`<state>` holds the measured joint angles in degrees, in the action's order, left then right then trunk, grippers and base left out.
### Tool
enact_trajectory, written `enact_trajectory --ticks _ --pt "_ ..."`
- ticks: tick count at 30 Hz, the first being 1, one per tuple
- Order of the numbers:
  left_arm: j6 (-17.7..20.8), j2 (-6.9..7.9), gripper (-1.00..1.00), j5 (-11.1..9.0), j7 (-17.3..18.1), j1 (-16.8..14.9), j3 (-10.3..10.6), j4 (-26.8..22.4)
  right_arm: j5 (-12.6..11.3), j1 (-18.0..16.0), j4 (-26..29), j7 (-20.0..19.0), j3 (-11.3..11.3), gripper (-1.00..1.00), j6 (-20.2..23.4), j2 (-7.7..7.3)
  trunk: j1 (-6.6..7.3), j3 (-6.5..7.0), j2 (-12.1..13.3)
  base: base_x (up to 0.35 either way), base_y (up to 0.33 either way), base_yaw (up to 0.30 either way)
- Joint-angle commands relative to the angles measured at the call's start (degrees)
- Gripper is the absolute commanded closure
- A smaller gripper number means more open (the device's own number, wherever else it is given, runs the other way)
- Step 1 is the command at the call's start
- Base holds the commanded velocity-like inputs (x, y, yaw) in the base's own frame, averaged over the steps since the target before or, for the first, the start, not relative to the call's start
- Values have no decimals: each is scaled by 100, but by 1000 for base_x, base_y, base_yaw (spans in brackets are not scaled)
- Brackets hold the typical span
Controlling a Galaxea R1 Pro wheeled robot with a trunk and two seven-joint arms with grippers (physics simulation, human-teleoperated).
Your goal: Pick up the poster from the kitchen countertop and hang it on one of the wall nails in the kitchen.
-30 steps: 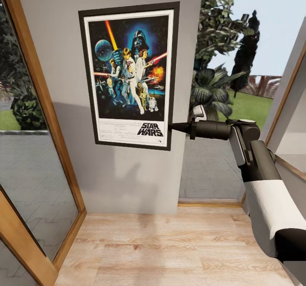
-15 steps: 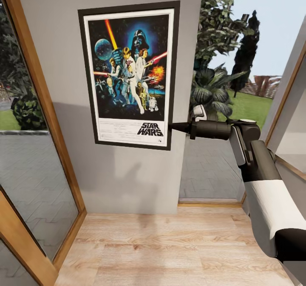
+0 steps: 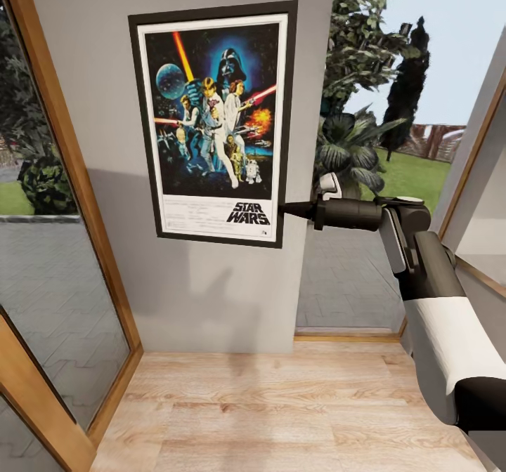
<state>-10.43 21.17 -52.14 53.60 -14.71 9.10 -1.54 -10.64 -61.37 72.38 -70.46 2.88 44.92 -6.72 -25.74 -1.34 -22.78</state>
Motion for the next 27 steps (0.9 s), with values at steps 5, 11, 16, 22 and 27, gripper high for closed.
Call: enact_trajectory --ticks 5,11,16,22,27 --pt "-38 1 -100 -33 14 -6 48 2 -43 -7 5 -15 3 100 52 -5 -4 -14 -14 0 0 0" --pt "-38 1 -100 -33 16 -6 48 5 -44 -7 12 -20 10 100 52 -5 -4 -14 -14 42 0 0" --pt "-38 1 -100 -33 19 -6 48 1 -44 -7 13 -21 11 100 52 -5 -4 -14 -14 257 0 0" --pt "-38 2 -100 -33 15 -6 48 -3 -44 -7 13 -21 11 100 52 -5 -4 -14 -14 321 0 0" --pt "-38 7 -100 -33 17 -6 48 -4 -44 -7 13 -21 11 100 52 -5 -4 -14 -14 333 0 0"
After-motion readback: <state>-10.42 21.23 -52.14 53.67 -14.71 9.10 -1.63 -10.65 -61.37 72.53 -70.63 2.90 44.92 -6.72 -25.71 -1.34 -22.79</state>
